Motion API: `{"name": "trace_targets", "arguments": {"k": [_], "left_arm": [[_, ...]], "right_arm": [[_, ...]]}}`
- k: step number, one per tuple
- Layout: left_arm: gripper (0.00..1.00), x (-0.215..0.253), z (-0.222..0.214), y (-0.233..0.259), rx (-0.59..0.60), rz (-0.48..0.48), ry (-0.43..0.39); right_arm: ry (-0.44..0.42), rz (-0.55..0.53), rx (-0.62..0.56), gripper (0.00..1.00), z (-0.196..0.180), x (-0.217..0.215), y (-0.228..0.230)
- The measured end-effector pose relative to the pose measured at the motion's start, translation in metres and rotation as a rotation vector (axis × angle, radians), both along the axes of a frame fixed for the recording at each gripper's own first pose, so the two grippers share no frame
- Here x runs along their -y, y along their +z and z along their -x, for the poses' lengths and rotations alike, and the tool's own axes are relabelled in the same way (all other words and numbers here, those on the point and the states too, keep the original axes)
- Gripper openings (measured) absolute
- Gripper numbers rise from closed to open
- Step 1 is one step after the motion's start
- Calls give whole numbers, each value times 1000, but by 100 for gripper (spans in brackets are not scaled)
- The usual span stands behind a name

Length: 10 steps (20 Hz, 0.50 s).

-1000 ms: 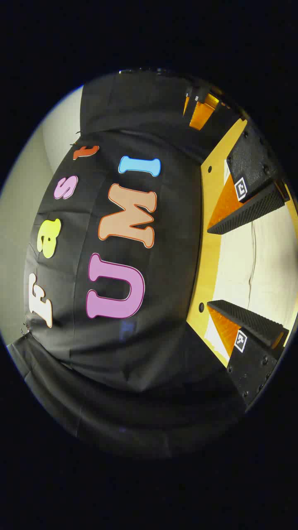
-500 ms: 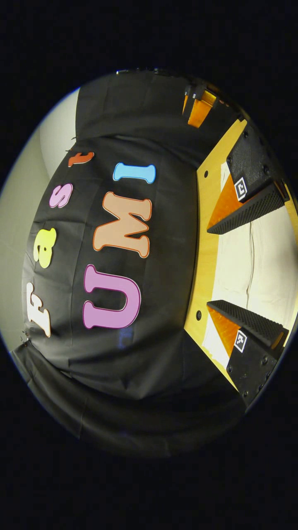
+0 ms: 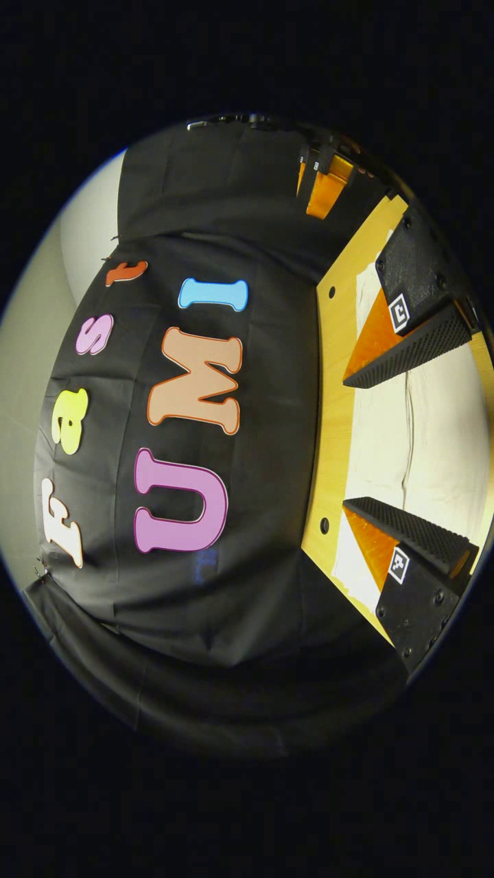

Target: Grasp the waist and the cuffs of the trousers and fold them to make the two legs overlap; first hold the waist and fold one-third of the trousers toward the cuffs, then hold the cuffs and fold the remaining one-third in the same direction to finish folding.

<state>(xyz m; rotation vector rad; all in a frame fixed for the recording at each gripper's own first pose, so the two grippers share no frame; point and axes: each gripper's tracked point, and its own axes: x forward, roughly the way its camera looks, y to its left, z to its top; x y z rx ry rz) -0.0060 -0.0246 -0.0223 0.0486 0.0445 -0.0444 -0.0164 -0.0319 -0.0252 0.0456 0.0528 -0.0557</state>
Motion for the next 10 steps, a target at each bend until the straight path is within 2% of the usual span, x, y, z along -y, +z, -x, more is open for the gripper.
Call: {"name": "trace_targets", "arguments": {"k": [6,10], "left_arm": [[96,-23,2,-25,-75,-42,-5],[97,-35,9,-55,-180,-99,-79]], "right_arm": [[3,-2,-30,97,-3,-8,-9],[-19,-2,-45,97,-6,-11,-14]]}}
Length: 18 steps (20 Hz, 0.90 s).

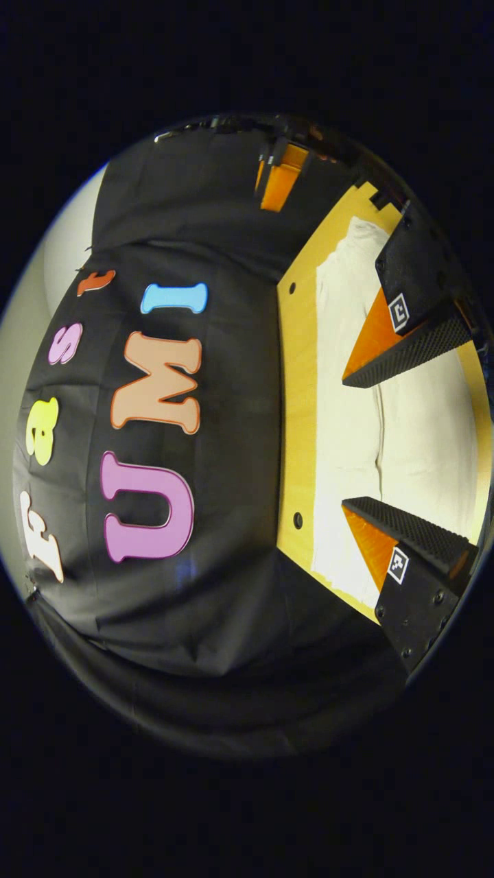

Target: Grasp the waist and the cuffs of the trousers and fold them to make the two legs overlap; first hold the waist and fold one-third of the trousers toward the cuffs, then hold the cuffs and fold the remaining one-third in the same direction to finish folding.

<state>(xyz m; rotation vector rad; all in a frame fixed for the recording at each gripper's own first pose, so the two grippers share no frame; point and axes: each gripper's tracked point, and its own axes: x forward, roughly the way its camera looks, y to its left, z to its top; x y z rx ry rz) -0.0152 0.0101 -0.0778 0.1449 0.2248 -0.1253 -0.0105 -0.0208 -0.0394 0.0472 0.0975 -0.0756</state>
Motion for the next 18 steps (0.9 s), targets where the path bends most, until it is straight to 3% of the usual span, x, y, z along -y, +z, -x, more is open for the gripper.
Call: {"name": "trace_targets", "arguments": {"k": [10,18], "left_arm": [[97,-39,50,-121,-445,-240,-306],[94,-94,86,-188,-719,-531,-503]], "right_arm": [[-11,-20,-67,97,-2,-17,-29],[-42,-28,-112,98,2,-8,-49]]}}
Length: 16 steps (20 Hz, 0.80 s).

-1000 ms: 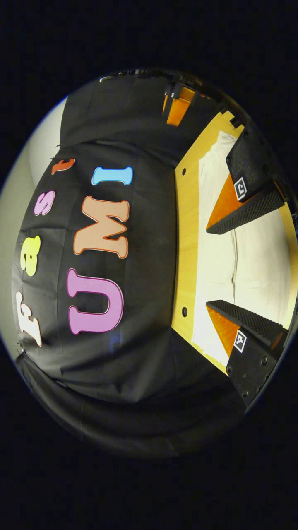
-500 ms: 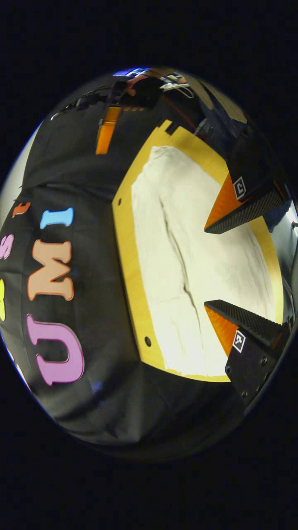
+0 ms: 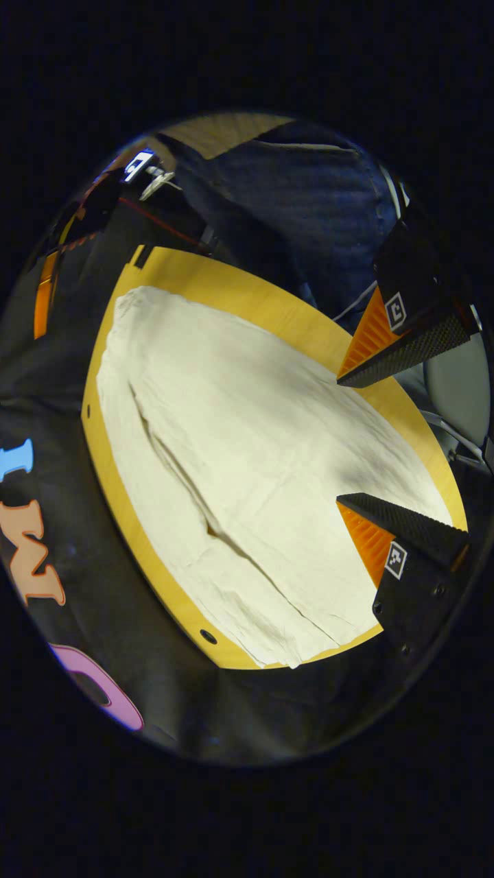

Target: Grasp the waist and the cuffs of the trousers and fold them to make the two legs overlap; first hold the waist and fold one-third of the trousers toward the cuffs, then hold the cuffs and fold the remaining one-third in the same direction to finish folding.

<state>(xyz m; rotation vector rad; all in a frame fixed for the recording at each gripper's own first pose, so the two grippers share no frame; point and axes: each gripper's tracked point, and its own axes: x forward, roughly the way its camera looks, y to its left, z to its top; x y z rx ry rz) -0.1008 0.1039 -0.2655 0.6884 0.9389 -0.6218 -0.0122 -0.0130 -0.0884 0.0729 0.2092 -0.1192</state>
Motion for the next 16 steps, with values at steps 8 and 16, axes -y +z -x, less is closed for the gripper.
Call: {"name": "trace_targets", "arguments": {"k": [8,16], "left_arm": [[90,-56,13,-40,-133,-206,-83],[85,-62,16,-47,-193,-297,-156]], "right_arm": [[-29,7,-54,97,6,19,-18],[-9,26,-101,98,4,33,-31]]}}
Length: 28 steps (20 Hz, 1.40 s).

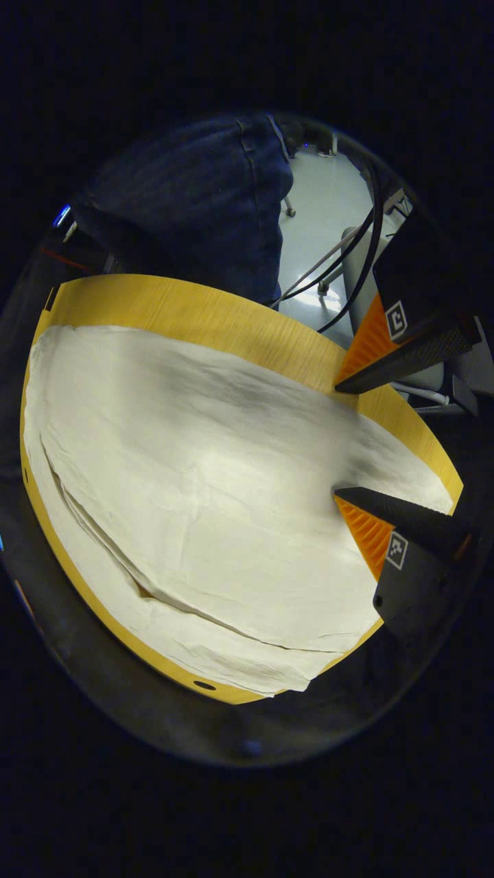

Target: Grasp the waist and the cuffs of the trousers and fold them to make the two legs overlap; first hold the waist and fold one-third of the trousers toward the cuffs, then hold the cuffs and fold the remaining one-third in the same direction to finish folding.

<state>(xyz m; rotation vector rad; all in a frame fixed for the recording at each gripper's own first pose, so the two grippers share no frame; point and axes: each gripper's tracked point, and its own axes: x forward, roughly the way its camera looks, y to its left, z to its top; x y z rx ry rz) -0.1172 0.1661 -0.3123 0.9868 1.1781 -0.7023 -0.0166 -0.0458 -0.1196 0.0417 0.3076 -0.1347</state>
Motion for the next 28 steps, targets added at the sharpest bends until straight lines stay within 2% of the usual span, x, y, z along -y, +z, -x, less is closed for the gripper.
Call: {"name": "trace_targets", "arguments": {"k": [1,2,3,6,9,11,13,14,15,16,17,18,19,24,28], "left_arm": [[85,-1,0,-1,-17,-11,-3],[89,0,-1,-3,-33,-10,-3],[84,-1,-1,-4,-55,-18,0],[80,-2,0,-6,-124,-44,22],[78,-4,-4,-6,-156,-109,-19],[71,-4,-7,-7,-157,-118,-15],[61,-7,-12,-7,-153,-122,3],[50,-8,-15,-5,-149,-122,15],[46,-10,-19,-5,-143,-124,23],[32,-10,-23,-4,-135,-126,26],[25,-12,-28,-3,-119,-130,23],[10,-13,-30,-3,-114,-133,25],[2,-11,-30,-4,-109,-127,21],[0,-13,-29,-4,-108,-143,20],[0,-12,-28,-4,-105,-151,27]], "right_arm": [[3,4,-5,97,1,2,-2],[5,6,-12,98,1,5,-5],[10,7,-19,97,0,7,-8],[37,17,-50,98,-1,10,-19],[91,38,-83,98,-3,8,-29],[143,58,-113,97,-3,5,-40],[202,78,-143,98,-3,1,-53],[241,90,-165,98,-2,-2,-60],[284,98,-189,98,-1,-7,-67],[324,107,-213,97,-1,-10,-73],[367,126,-237,98,1,-12,-82],[408,154,-260,96,2,-12,-89],[452,181,-292,98,5,-13,-99],[685,300,-482,97,26,-7,-152],[860,452,-603,96,44,3,-189]]}}
